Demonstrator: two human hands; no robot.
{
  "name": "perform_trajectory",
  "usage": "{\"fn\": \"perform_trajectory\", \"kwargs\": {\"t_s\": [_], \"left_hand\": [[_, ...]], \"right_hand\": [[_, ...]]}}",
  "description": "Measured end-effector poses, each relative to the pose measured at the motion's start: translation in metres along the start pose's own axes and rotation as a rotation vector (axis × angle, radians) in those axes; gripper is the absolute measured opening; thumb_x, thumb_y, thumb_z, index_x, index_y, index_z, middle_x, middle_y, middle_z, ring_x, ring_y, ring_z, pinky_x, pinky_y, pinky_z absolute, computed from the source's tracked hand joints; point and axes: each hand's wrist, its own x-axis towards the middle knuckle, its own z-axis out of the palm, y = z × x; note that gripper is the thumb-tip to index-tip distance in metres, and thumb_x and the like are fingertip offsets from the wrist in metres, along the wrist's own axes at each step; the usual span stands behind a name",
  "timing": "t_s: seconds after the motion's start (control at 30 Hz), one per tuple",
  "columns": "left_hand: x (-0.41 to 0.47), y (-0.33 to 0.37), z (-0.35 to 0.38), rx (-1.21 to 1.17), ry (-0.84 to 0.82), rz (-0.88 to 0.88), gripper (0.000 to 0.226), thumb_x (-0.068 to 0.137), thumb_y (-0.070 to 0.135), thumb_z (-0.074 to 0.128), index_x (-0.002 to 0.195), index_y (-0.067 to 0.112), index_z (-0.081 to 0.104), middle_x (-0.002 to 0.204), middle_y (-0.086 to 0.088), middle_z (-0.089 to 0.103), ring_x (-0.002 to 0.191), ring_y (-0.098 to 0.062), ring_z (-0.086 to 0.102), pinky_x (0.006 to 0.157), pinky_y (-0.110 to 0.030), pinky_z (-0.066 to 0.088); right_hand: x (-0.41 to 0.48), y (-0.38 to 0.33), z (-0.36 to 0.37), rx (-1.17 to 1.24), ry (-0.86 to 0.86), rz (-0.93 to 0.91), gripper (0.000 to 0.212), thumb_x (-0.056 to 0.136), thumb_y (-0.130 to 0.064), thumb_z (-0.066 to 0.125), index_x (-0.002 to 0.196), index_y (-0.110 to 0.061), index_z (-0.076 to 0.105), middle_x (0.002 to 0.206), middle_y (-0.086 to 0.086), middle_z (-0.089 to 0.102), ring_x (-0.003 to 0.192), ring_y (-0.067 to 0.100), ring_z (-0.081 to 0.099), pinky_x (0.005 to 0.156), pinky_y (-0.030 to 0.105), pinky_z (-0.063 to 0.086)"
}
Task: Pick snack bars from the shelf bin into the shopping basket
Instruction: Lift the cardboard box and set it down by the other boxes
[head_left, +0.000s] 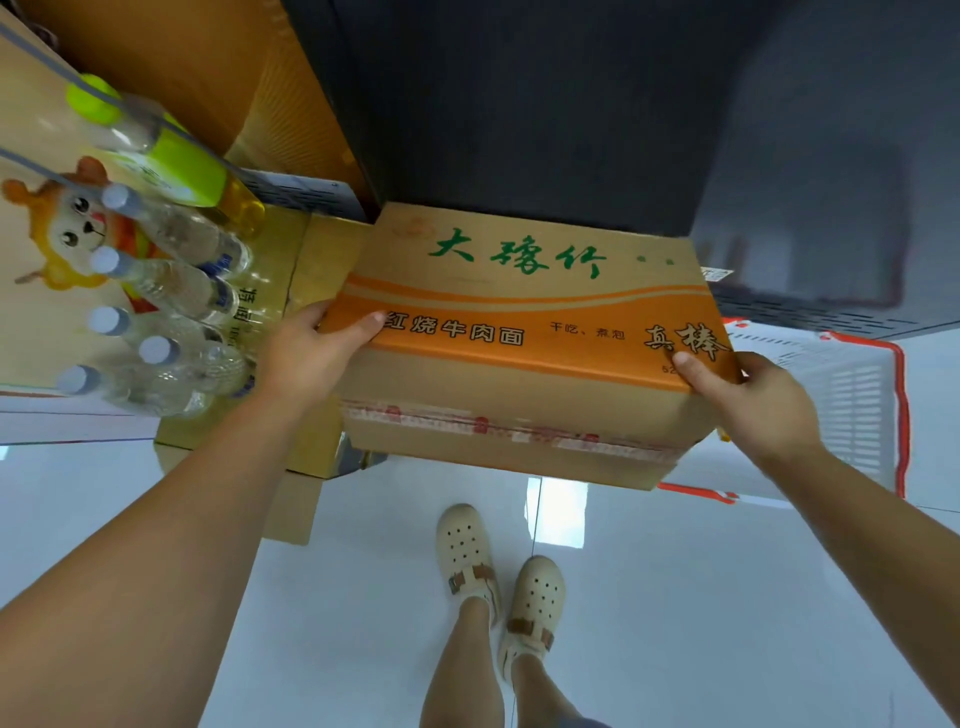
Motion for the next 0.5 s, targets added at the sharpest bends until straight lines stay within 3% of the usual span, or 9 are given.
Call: {"fn": "perform_trajectory", "kwargs": {"t_s": [0.13, 0.27, 0.4, 0.5], "left_hand": [[-0.002, -0.011, 0.004, -0.02, -0.016, -0.042, 0.071, 0.078, 0.053, 0.075, 0.136, 0.018, 0.052, 0.119, 0.004, 0.061, 0.105, -0.022, 0.06, 0.094, -0.04, 0.05], [-0.003, -0.013, 0.01, 0.008, -0.101, -0.138, 0.085, 0.072, 0.055, 0.079, 0.14, 0.018, 0.045, 0.126, 0.002, 0.06, 0.107, -0.023, 0.059, 0.094, -0.041, 0.049], [-0.017, -0.024, 0.025, -0.006, -0.137, -0.153, 0.074, 0.075, 0.037, 0.082, 0.138, 0.016, 0.048, 0.13, -0.005, 0.062, 0.094, -0.017, 0.053, 0.076, -0.028, 0.044], [-0.028, -0.038, 0.032, -0.029, -0.094, -0.116, 0.074, 0.078, 0.027, 0.081, 0.142, 0.016, 0.044, 0.121, 0.003, 0.058, 0.091, -0.012, 0.05, 0.06, -0.015, 0.035]], "right_hand": [[-0.006, 0.007, 0.007, 0.043, -0.062, 0.04, 0.083, 0.077, -0.072, 0.062, 0.137, -0.017, 0.047, 0.131, 0.004, 0.06, 0.106, 0.028, 0.059, 0.09, 0.044, 0.049], [-0.001, 0.011, 0.013, 0.222, -0.238, 0.122, 0.095, 0.065, -0.062, 0.078, 0.141, -0.021, 0.037, 0.131, -0.001, 0.055, 0.11, 0.024, 0.057, 0.097, 0.042, 0.048], [-0.007, 0.024, 0.037, 0.237, -0.29, 0.15, 0.101, 0.052, -0.058, 0.088, 0.136, -0.024, 0.043, 0.127, -0.006, 0.061, 0.113, 0.022, 0.06, 0.099, 0.044, 0.049], [-0.017, 0.038, 0.05, 0.23, -0.237, 0.154, 0.084, 0.058, -0.053, 0.087, 0.128, -0.027, 0.047, 0.121, -0.005, 0.064, 0.108, 0.024, 0.063, 0.097, 0.05, 0.05]]}}
